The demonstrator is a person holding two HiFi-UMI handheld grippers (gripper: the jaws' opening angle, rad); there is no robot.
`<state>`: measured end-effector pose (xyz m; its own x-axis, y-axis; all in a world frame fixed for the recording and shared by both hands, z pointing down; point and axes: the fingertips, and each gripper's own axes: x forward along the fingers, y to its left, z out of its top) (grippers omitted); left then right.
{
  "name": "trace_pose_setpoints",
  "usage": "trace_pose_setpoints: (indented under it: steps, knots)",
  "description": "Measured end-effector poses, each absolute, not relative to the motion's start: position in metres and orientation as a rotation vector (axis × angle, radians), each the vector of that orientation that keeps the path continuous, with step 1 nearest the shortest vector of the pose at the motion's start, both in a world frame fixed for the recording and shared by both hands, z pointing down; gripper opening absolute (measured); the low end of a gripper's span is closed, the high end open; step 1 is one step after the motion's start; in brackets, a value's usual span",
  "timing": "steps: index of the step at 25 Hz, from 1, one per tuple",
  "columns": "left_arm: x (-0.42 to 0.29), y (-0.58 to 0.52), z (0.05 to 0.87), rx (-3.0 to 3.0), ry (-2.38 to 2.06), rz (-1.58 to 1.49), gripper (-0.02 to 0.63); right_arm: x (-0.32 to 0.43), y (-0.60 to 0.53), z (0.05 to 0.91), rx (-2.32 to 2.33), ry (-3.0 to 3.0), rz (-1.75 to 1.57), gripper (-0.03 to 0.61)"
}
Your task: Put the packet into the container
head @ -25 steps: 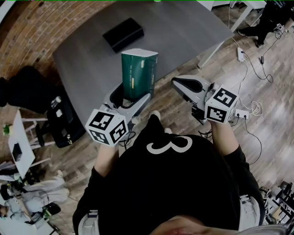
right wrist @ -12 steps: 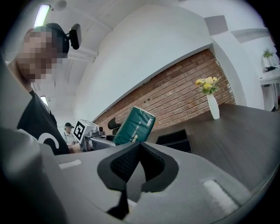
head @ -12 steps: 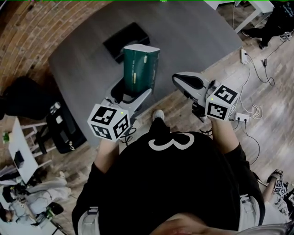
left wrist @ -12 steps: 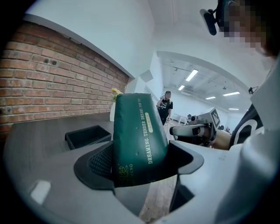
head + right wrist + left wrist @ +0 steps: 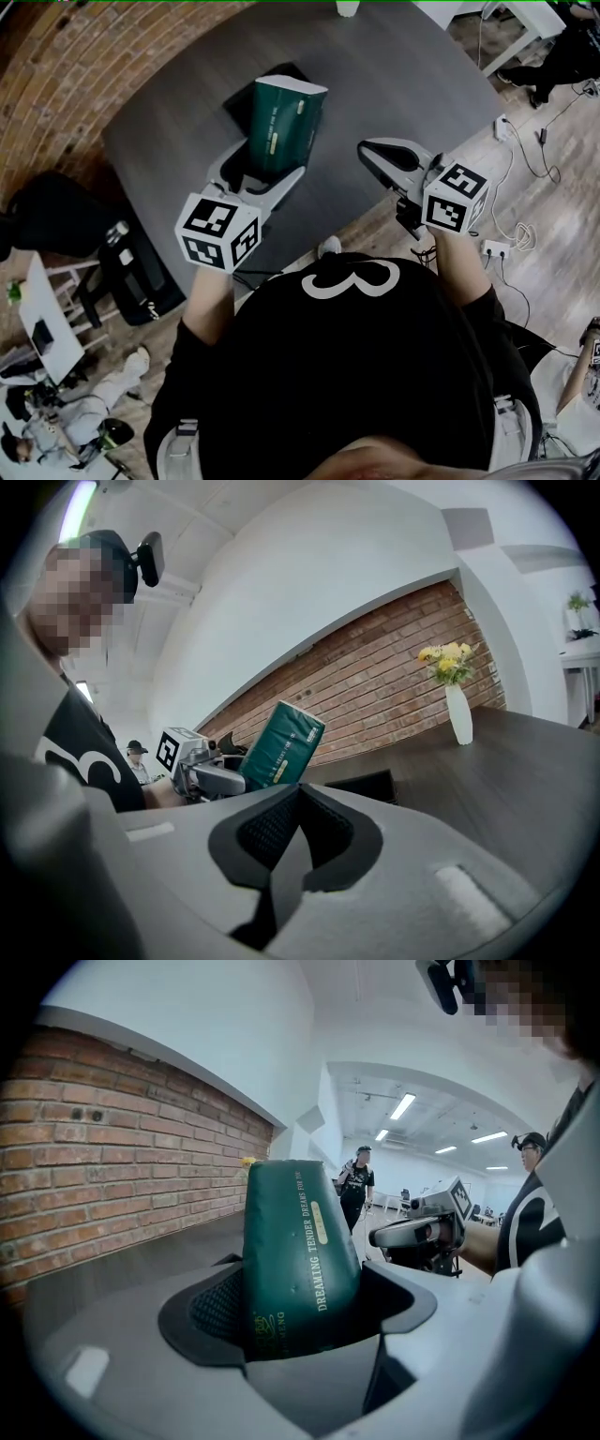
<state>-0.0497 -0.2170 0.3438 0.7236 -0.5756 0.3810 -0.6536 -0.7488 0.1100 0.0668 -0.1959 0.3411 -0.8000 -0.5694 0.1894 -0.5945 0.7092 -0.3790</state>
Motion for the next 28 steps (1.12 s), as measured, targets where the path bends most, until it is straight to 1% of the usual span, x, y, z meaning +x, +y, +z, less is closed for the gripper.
trace_pose_setpoints:
  steps: [8, 16, 22, 28]
  knots:
    - [-0.062, -0.264, 0.341, 2.715, -1.025, 0.585, 0.413, 0.067, -0.220, 0.343, 0.893, -2.860, 0.686, 0.002]
    - [-0.075, -0.312, 0.347, 2.720, -1.100, 0.773, 0.413, 0.067, -0.257, 0.354, 0.731, -2.869, 0.750, 0.002]
    - [-0.077, -0.339, 0.361, 2.750, -0.989, 0.933, 0.411, 0.068, -0.284, 0.359, 0.646, -2.852, 0.786, 0.002]
    - [-0.081, -0.351, 0.399, 2.758, -0.819, 1.105, 0.411, 0.069, -0.298, 0.374, 0.618, -2.833, 0.831, 0.002]
